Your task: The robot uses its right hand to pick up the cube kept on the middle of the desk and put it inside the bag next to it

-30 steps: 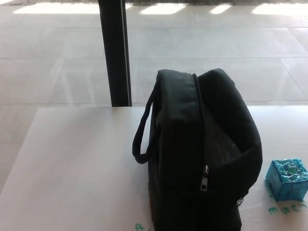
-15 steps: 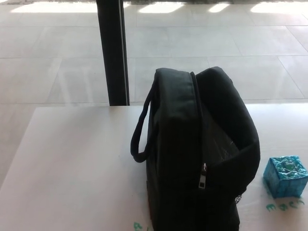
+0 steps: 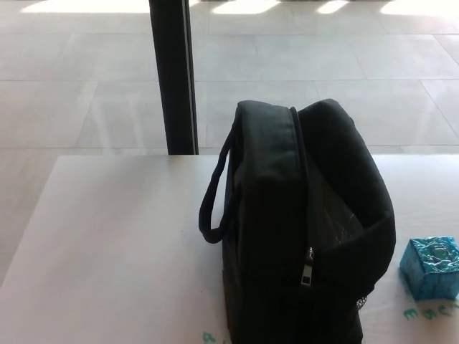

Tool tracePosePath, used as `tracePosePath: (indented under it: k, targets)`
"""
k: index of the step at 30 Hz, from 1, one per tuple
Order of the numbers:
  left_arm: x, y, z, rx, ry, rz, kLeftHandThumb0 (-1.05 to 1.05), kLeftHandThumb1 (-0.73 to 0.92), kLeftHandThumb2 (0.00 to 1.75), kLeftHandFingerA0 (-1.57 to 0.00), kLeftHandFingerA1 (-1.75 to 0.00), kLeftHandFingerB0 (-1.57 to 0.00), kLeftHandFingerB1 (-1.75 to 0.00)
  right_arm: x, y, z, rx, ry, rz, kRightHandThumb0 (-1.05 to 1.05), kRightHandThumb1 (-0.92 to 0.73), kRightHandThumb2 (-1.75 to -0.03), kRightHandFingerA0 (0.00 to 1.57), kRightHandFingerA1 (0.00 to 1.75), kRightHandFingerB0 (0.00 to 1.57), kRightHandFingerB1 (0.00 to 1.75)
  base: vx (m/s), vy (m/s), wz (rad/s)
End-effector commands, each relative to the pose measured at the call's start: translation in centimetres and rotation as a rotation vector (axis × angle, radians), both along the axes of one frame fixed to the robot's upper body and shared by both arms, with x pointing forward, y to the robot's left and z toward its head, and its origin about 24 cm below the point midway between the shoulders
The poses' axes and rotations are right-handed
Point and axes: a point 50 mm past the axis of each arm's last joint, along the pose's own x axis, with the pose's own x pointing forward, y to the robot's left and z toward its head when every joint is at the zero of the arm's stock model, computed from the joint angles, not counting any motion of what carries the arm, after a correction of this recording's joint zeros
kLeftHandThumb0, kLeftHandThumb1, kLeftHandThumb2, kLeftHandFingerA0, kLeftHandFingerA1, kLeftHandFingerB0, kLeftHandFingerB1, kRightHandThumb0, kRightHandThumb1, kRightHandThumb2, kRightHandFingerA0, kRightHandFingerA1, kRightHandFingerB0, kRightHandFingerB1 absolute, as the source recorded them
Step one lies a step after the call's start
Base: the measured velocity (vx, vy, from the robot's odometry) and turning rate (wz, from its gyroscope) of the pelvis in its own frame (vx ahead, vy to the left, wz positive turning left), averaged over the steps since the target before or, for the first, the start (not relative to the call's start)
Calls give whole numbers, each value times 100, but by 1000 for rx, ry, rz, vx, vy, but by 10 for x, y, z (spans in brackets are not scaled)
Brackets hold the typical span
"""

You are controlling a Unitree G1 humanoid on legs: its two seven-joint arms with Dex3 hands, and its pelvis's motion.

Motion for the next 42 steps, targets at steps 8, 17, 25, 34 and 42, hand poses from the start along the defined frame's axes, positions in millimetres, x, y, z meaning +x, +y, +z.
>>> tracePosePath:
  k: [8, 17, 25, 34, 42]
  targets:
    - [-6, 6, 1, 2, 29, 0, -77, 55, 90, -28, -56, -21, -48, 45, 78, 34, -57, 65, 301, -85, -62, -94, 0, 15, 0, 7, 0, 0, 0]
    - [-9, 7, -1, 21, 49, -7, -75, 70, 61, -41, -53, -29, -40, 57, 116, 4, -220, 229, 446, -87, -63, -95, 0, 18, 0, 6, 0, 0, 0]
    - [-11, 6, 0, -8, 49, 6, -73, 56, 90, -29, -57, -22, -48, 65, 139, -8, -343, 310, 508, -91, -64, -100, 0, 20, 0, 6, 0, 0, 0]
    - [-11, 5, 0, 8, 65, -8, -74, 71, 62, -35, -51, -26, -38, 67, 151, -39, -428, 439, 557, -96, -68, -103, 0, 18, 0, 3, 0, 0, 0]
    - [-11, 7, 1, 3, 44, 22, -69, 52, 99, -34, -61, -13, -47, 66, 141, -75, -585, 635, 509, -99, -70, -105, 0, 17, 1, 4, 0, 0, 0]
